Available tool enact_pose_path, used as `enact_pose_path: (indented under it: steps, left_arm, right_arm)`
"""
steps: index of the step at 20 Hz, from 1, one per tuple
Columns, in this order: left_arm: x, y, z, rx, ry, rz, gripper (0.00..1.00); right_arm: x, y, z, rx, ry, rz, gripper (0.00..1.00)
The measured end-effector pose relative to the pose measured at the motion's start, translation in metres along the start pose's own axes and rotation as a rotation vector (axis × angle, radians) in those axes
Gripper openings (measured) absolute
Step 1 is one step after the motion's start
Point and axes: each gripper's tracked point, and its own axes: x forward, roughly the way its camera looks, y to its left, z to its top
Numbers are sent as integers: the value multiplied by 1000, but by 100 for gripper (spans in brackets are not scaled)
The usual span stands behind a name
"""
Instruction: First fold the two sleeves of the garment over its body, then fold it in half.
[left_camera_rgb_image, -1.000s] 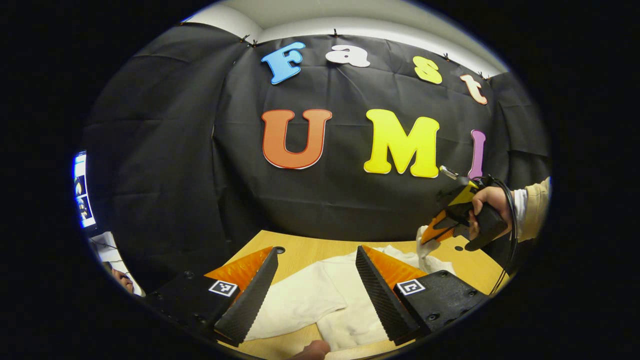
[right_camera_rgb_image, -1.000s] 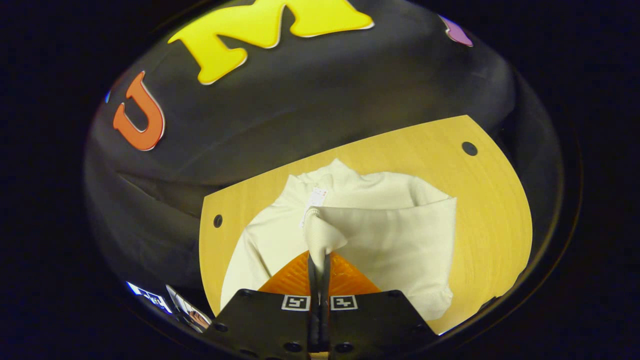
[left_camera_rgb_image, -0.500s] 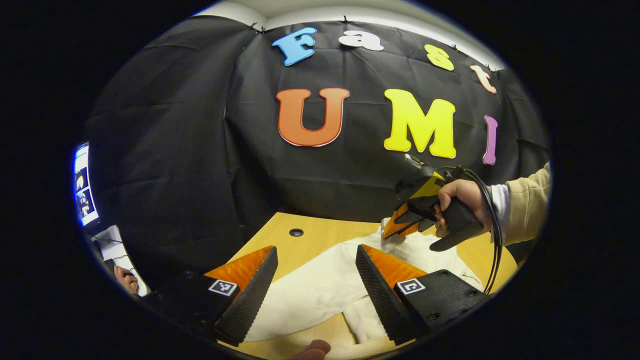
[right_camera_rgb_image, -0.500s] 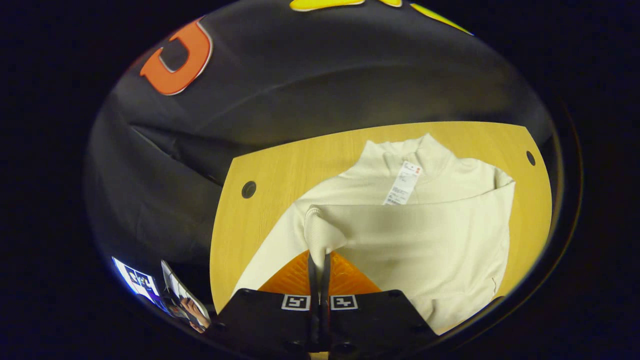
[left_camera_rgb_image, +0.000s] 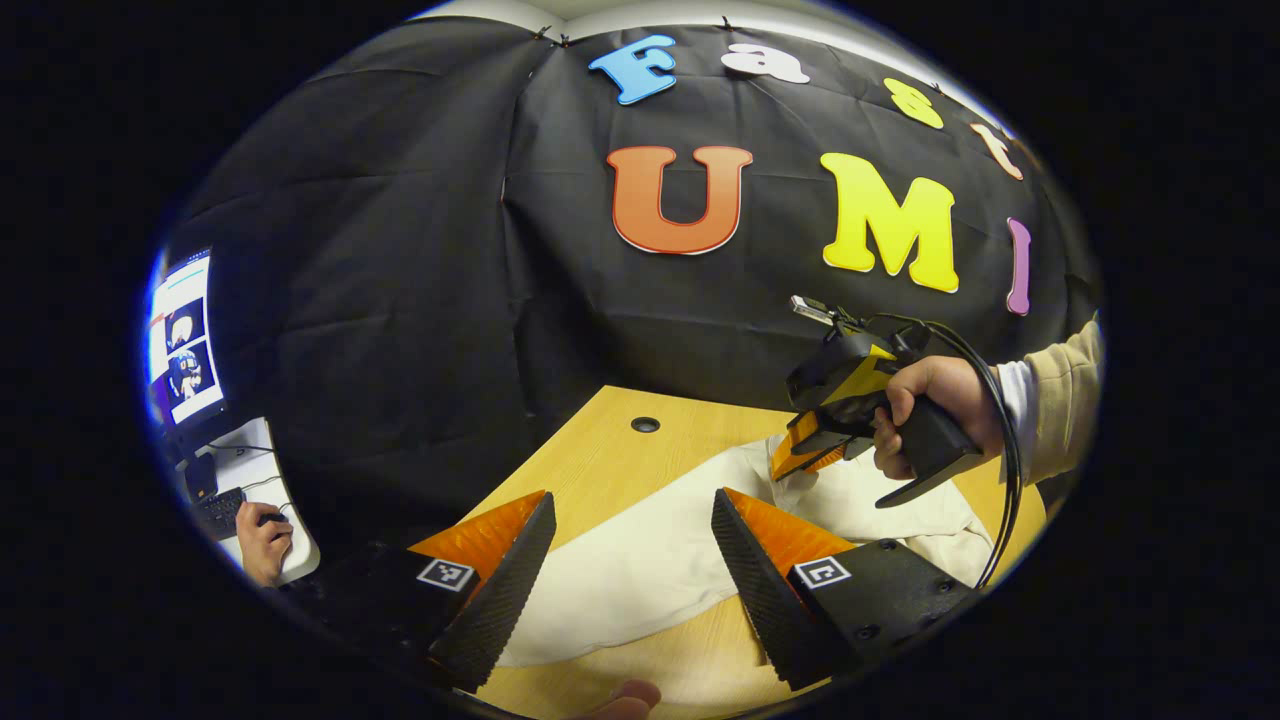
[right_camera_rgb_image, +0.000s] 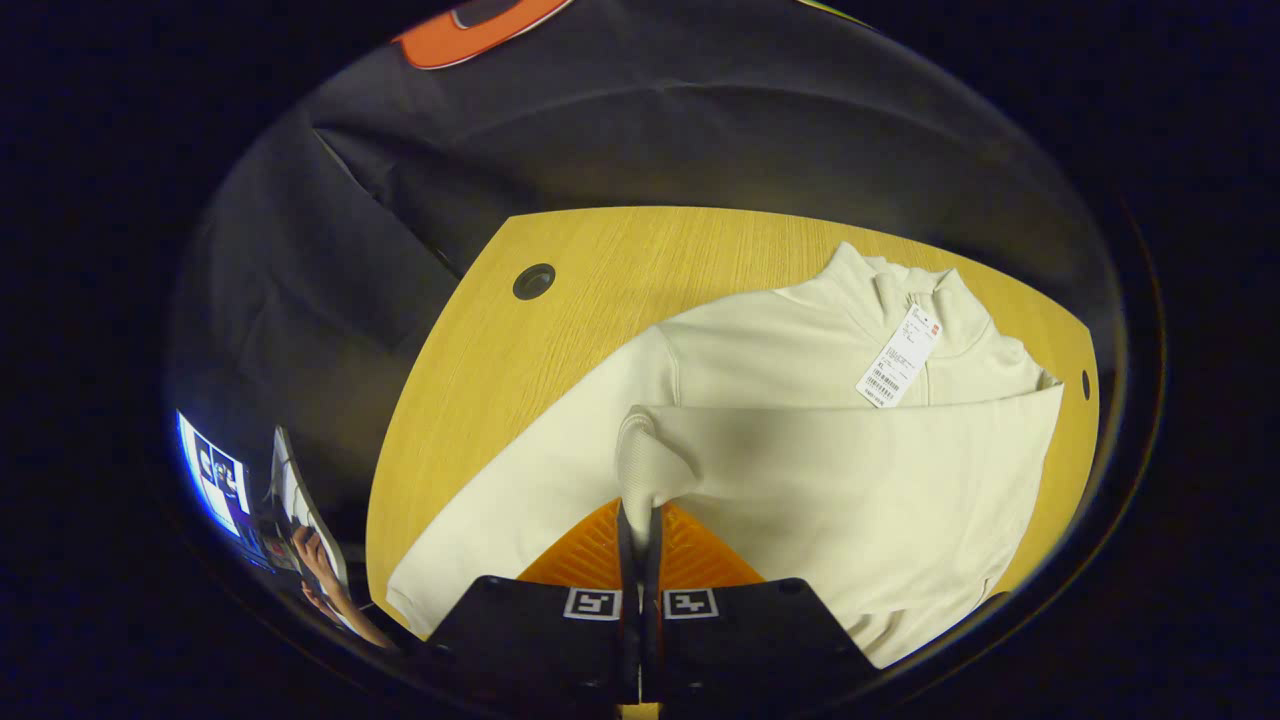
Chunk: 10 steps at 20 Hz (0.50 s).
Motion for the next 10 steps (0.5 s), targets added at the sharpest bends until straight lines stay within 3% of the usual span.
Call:
enact_pose_path:
  steps: [2,3,4,5,6,7,8,10]
  left_arm:
    - [-3,6,-6,19,17,29,100]
    - [-6,8,-6,27,16,40,100]
    - [-7,11,-6,30,17,54,100]
    - [-8,14,-7,31,24,71,99]
    - [-10,16,-10,25,31,80,100]
    - [-12,18,-12,17,36,89,100]
    - [-14,20,-14,10,45,103,100]
    - [-14,27,-22,-5,65,134,100]
  right_arm:
    - [-6,1,2,9,-27,14,7]
    - [-12,-1,5,26,-42,15,16]
    - [-23,-3,9,49,-60,24,17]
    - [-36,-5,13,72,-90,33,31]
    - [-45,-9,14,85,-114,38,36]
    - [-57,-12,14,91,-130,55,34]
    - [-69,-16,15,90,-144,69,40]
    - [-94,-33,17,67,-190,59,81]
